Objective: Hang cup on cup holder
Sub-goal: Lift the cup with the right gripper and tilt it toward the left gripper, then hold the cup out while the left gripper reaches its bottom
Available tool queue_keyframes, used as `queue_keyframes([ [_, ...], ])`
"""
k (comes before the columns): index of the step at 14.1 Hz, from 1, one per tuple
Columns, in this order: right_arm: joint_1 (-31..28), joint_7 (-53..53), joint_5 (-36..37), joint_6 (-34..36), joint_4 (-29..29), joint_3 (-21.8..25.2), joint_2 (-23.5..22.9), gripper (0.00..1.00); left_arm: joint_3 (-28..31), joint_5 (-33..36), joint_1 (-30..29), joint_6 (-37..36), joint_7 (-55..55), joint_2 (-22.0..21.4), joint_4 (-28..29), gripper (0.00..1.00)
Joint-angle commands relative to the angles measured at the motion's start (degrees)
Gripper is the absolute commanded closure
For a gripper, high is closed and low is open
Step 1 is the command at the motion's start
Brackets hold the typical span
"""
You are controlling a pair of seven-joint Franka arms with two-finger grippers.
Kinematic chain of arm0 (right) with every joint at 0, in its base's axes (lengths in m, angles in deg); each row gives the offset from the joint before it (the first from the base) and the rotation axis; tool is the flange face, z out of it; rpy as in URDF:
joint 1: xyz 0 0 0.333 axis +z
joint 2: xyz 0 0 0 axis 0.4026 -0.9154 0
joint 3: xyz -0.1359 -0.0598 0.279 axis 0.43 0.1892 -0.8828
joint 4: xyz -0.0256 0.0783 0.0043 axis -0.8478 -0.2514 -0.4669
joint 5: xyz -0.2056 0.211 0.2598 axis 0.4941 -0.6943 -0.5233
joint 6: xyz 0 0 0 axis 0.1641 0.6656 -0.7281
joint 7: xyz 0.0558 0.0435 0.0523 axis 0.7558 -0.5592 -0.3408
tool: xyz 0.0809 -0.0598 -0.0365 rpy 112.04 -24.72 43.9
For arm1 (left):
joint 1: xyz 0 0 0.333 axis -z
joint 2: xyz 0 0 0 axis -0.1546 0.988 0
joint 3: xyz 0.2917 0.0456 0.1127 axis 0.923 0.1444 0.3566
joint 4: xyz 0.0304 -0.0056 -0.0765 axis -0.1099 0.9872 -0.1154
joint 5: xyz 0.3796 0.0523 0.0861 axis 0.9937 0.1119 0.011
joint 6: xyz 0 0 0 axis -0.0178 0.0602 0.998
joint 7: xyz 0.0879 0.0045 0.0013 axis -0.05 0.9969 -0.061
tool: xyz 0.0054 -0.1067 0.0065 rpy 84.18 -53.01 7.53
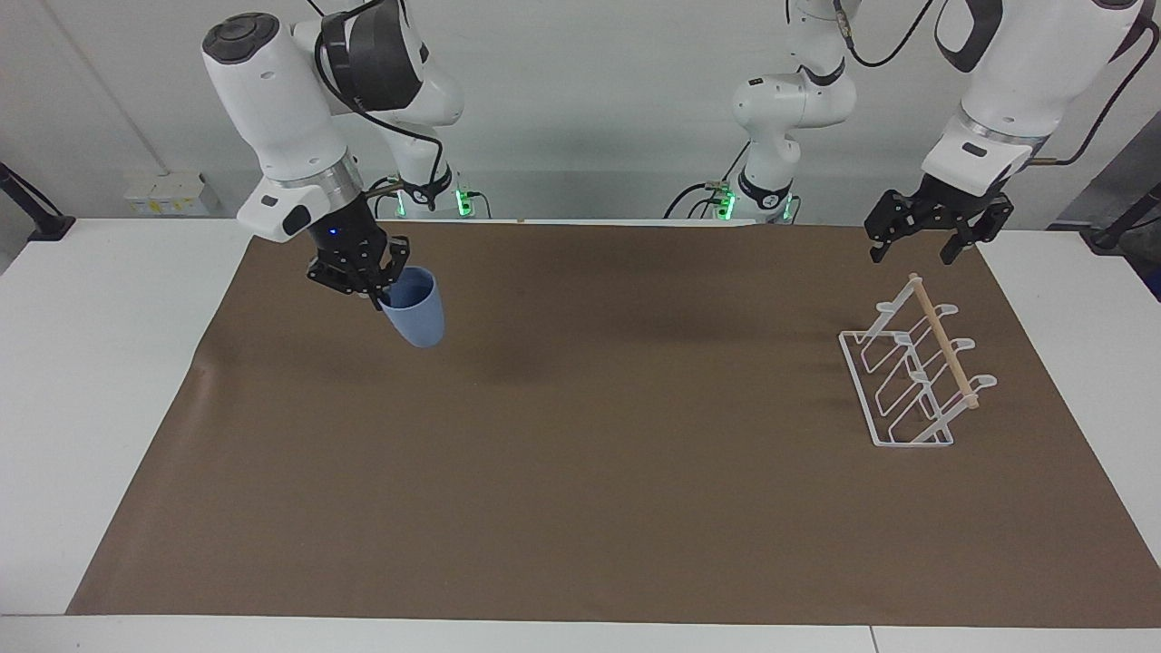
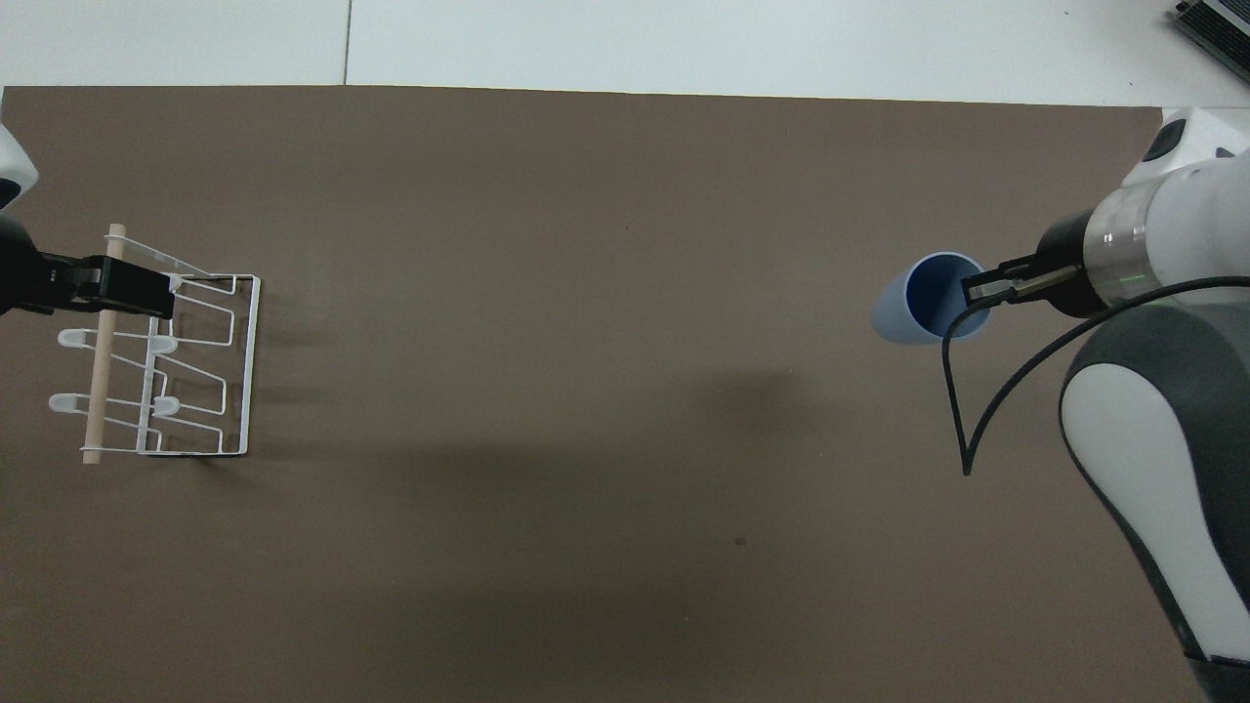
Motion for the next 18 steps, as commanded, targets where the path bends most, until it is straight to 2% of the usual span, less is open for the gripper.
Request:
queue_keyframes([
  [1, 1.07, 0.87, -5.62, -0.68, 0.3, -0.49, 0.33, 1.0, -0.29, -0.44, 0.31, -0.02, -2.18, -1.03, 1.55, 0.0],
  [5, 6.07, 5.41, -14.75, -1.47, 1.17, -0.49, 1.04, 1.0, -0.29, -7.02, 0.13, 0.6, -19.98, -1.65, 2.61, 0.0],
  [7, 9.14, 10.86, -21.34, -5.67, 2.75, -0.49, 1.74, 1.0, -0.46, -10.45, 0.65, 0.6, -29.58, -1.65, 2.53, 0.0],
  [10, 13.98, 18.78, -26.02, -13.06, 3.11, -0.49, 1.74, 1.0, -0.9, -11.95, 2.94, 0.86, -38.28, -1.65, 2.44, 0.0],
  [16, 21.72, 26.44, -36.38, -25.44, 3.11, -0.49, 1.22, 1.0, -0.9, -12.92, 6.98, 5.16, -58.68, -1.65, 2.53, 0.0],
  [18, 23.3, 26.88, -40.6, -29.49, 3.11, -0.49, 1.04, 1.0, -0.9, -14.5, 7.16, 5.95, -62.04, -1.56, 2.53, 0.0],
])
